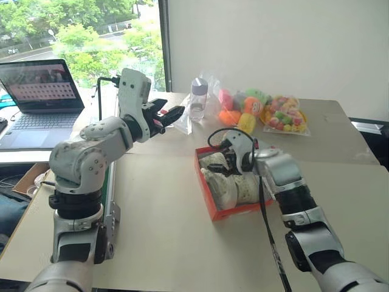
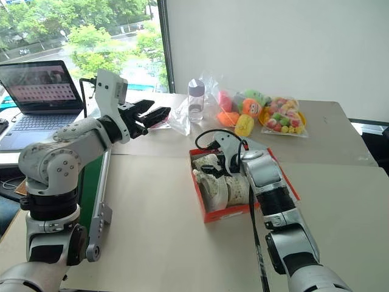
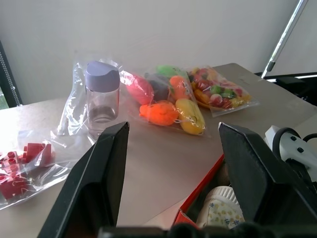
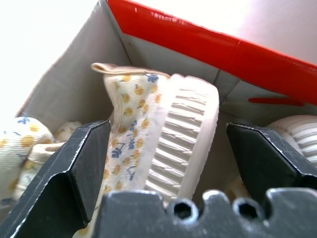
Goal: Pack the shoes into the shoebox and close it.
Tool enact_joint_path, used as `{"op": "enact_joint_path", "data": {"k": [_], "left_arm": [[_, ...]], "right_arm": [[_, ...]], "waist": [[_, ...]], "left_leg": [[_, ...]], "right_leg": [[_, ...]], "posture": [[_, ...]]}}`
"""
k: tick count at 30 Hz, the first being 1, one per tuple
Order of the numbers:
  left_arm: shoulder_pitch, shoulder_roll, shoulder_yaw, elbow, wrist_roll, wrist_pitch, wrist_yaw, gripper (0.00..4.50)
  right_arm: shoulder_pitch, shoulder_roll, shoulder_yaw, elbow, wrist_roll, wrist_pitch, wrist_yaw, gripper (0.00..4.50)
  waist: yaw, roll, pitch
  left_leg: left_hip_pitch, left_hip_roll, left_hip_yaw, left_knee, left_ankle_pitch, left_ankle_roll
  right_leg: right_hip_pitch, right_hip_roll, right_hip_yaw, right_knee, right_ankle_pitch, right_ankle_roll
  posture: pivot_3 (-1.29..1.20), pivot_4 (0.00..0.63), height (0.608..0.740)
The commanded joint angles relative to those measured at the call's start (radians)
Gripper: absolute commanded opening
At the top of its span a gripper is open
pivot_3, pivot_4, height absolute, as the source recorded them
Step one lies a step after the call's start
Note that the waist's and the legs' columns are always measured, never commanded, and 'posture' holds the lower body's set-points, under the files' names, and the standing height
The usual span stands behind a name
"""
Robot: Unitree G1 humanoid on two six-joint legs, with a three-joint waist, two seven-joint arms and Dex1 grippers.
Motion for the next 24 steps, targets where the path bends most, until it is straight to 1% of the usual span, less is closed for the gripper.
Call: {"op": "enact_joint_path", "data": {"k": [1, 4, 7, 10, 12, 13, 15, 17, 18, 20, 22, 24], "left_arm": [[-0.046, -0.009, 0.000, -0.003, 0.003, -0.030, -0.024, 3.05], [-0.053, 0.000, -0.018, 0.009, 0.011, -0.032, -0.054, 3.05], [-0.051, 0.024, -0.049, 0.007, 0.002, -0.018, -0.117, 3.05], [-0.027, 0.074, -0.099, -0.021, -0.014, 0.000, -0.213, 3.05], [0.002, 0.153, -0.182, -0.041, -0.017, 0.005, -0.343, 3.05], [0.013, 0.193, -0.227, -0.047, -0.012, -0.007, -0.414, 3.05], [0.017, 0.234, -0.271, -0.042, -0.007, -0.028, -0.495, 3.05], [0.000, 0.249, -0.296, -0.014, -0.001, -0.052, -0.558, 3.05], [-0.007, 0.254, -0.305, -0.003, 0.004, -0.061, -0.582, 3.05], [-0.033, 0.255, -0.332, 0.038, 0.026, -0.087, -0.636, 3.05], [-0.068, 0.255, -0.374, 0.090, 0.068, -0.129, -0.689, 3.05], [-0.097, 0.254, -0.403, 0.132, 0.099, -0.161, -0.733, 3.05]], "right_arm": [[-0.054, 0.011, -0.094, -0.143, 0.090, 0.126, -0.017, 4.47], [-0.071, -0.006, -0.150, -0.212, 0.148, 0.208, -0.021, 4.47], [-0.086, -0.072, -0.214, -0.269, 0.208, 0.265, 0.004, 4.47], [-0.075, -0.179, -0.269, -0.339, 0.270, 0.313, 0.042, 4.47], [-0.028, -0.322, -0.328, -0.427, 0.332, 0.359, 0.107, 4.47], [-0.013, -0.386, -0.371, -0.459, 0.355, 0.392, 0.124, 3.96], [0.012, -0.467, -0.431, -0.506, 0.395, 0.445, 0.136, 3.48], [0.058, -0.537, -0.488, -0.565, 0.438, 0.498, 0.153, 2.78], [0.076, -0.559, -0.509, -0.585, 0.456, 0.515, 0.157, 2.37], [0.167, -0.608, -0.591, -0.628, 0.508, 0.525, 0.168, 1.73], [0.330, -0.647, -0.708, -0.684, 0.560, 0.525, 0.178, 1.05], [0.514, -0.657, -0.814, -0.758, 0.617, 0.525, 0.181, 0.33]], "waist": [[-0.003, 0.000, 0.000], [-0.006, 0.000, 0.000], [-0.008, 0.001, 0.001], [-0.005, 0.002, 0.002], [-0.003, 0.002, 0.002], [-0.001, 0.003, 0.003], [0.002, 0.004, 0.003], [0.003, 0.004, 0.004], [0.002, 0.003, 0.004], [0.003, 0.003, 0.004], [0.008, 0.002, 0.005], [0.015, 0.002, 0.005]], "left_leg": [[0.000, 0.000, 0.000, 0.000, 0.001, 0.002], [0.000, 0.001, -0.001, 0.000, 0.002, 0.003], [0.000, 0.001, -0.001, 0.000, 0.002, 0.003], [-0.002, 0.000, -0.001, 0.000, 0.002, 0.003], [-0.003, 0.000, -0.001, 0.000, 0.001, 0.004], [-0.003, 0.000, -0.001, 0.000, 0.001, 0.004], [-0.003, 0.000, -0.001, 0.000, -0.001, 0.006], [-0.003, 0.000, -0.001, 0.000, -0.002, 0.007], [-0.003, 0.000, -0.001, 0.000, -0.002, 0.007], [-0.003, 0.000, -0.001, 0.000, -0.002, 0.007], [-0.002, 0.000, -0.001, 0.000, -0.002, 0.007], [-0.002, 0.000, -0.003, 0.002, -0.002, 0.007]], "right_leg": [[0.000, 0.000, 0.000, 0.000, 0.000, 0.000], [0.000, 0.002, 0.000, 0.000, -0.001, 0.000], [0.000, 0.002, 0.000, 0.000, -0.001, 0.001], [-0.001, 0.001, -0.001, -0.001, -0.003, 0.003], [-0.001, 0.001, -0.001, -0.001, -0.003, 0.004], [-0.001, 0.001, -0.001, -0.002, -0.003, 0.004], [-0.002, 0.001, -0.001, -0.001, -0.006, 0.002], [-0.002, 0.001, -0.001, -0.002, -0.011, -0.002], [-0.002, 0.001, -0.001, -0.001, -0.013, -0.001], [-0.002, 0.001, 0.000, -0.001, -0.013, -0.001], [-0.001, 0.002, 0.000, -0.001, -0.013, -0.001], [0.001, 0.001, -0.001, -0.001, -0.014, -0.001]], "posture": [[0.00, 0.150, 0.740], [0.00, 0.150, 0.740], [0.00, 0.150, 0.740], [0.00, 0.150, 0.740], [0.00, 0.150, 0.740], [0.00, 0.150, 0.740], [0.00, 0.150, 0.740], [0.00, 0.150, 0.740], [0.00, 0.150, 0.740], [0.00, 0.150, 0.740], [0.00, 0.150, 0.740], [0.00, 0.150, 0.740]]}}
